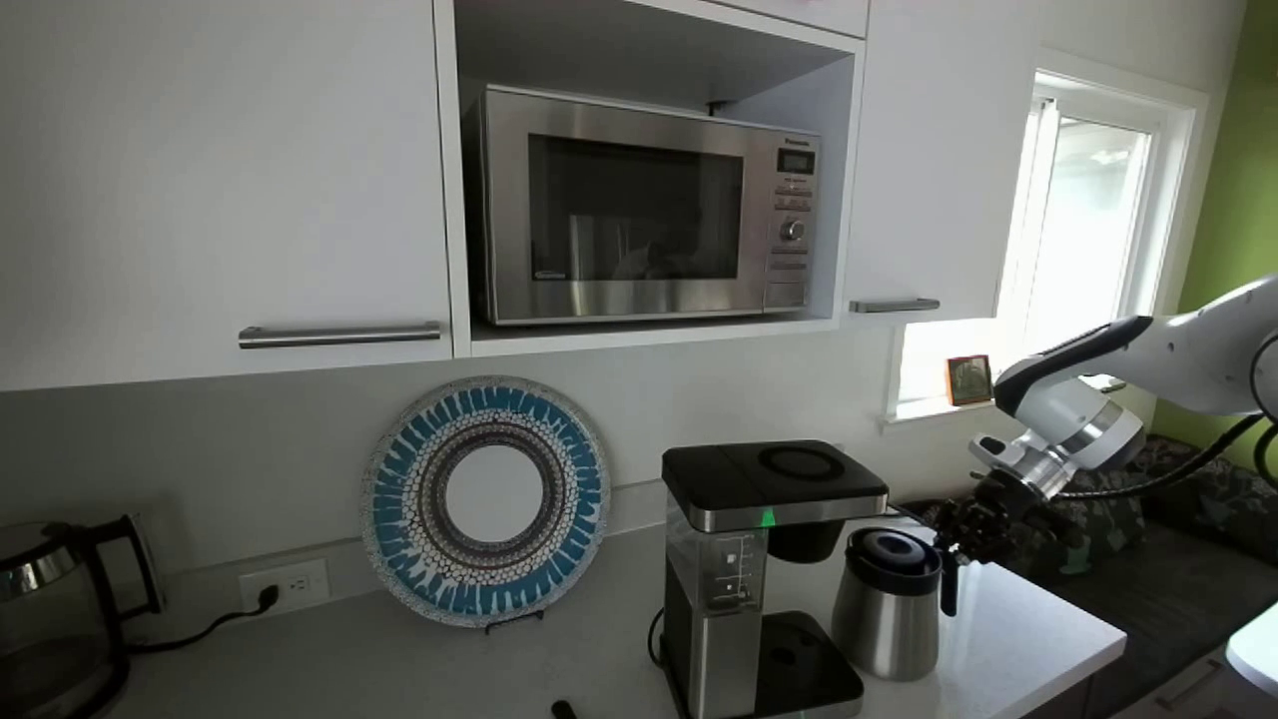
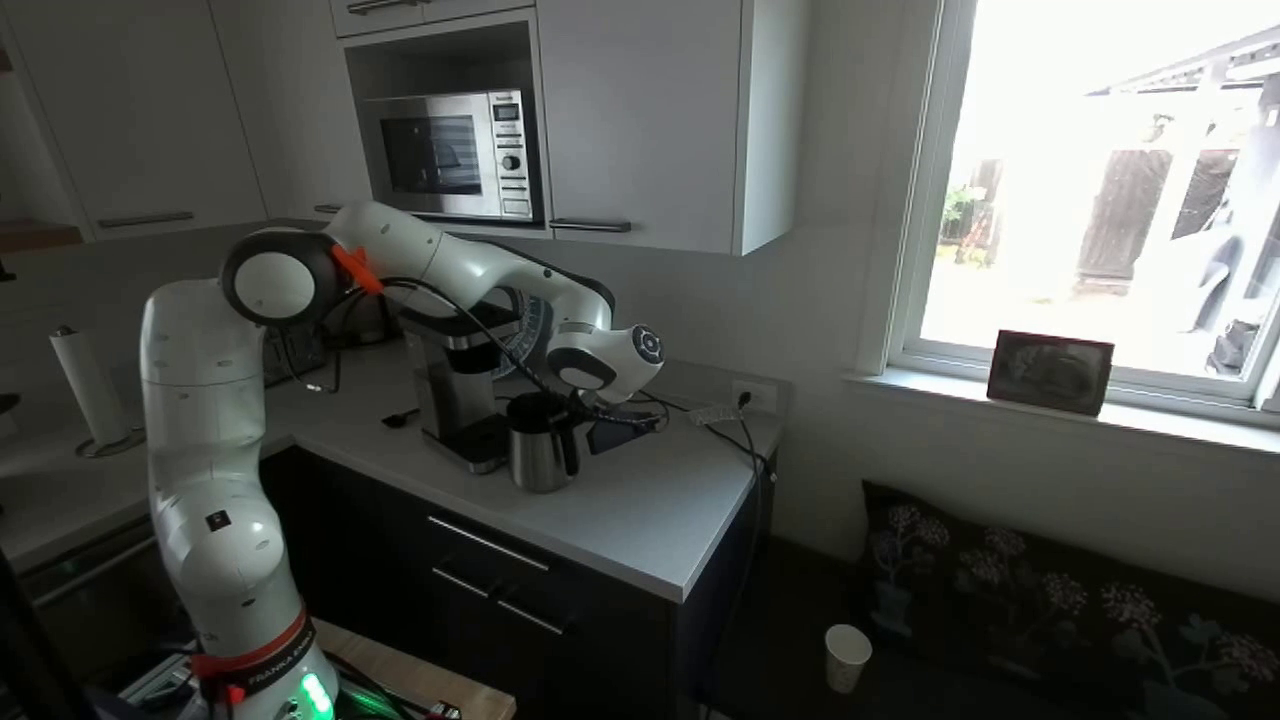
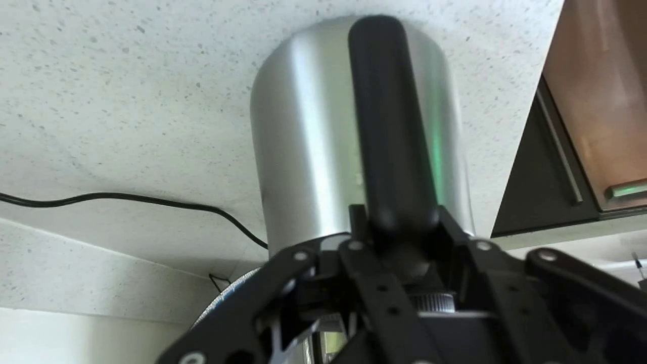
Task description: Remove the carafe from the coffee maker and put in on the counter top
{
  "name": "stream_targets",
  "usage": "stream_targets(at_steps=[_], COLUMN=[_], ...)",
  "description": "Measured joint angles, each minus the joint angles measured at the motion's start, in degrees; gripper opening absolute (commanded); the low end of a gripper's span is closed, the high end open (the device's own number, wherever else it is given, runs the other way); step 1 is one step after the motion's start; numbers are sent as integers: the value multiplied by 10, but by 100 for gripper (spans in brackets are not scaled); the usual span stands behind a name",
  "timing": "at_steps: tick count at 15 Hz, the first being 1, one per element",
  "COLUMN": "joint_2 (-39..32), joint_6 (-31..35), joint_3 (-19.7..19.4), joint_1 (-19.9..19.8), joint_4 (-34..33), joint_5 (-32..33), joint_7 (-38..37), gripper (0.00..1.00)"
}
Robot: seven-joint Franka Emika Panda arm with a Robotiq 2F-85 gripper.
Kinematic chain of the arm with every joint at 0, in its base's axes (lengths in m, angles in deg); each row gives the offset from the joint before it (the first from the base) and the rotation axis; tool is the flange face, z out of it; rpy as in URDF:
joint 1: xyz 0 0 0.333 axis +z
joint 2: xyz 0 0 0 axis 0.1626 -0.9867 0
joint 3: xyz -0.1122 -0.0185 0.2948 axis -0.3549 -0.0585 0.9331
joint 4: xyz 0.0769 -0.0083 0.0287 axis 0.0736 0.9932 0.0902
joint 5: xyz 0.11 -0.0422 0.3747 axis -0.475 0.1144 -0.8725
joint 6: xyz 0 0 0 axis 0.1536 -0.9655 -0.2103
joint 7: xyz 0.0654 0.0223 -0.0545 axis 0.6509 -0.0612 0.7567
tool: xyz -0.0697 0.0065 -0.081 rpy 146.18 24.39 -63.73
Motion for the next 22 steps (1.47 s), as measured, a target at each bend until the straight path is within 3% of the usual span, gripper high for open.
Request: stream_targets(at_steps=[1,3,8,14,19,22], joint_2=[-4,-9,-6,29,88,120], joint_6=[-3,-3,-2,-6,-2,-36], joint_3=[0,0,-1,-8,-10,-10], joint_1=[-2,-5,-14,-20,-19,-19], joint_4=[-6,-14,-45,-68,-61,-59], joint_5=[0,0,5,40,108,136], joint_7=[3,5,7,-19,-103,-162], gripper=[58,62,99,100,100,100])
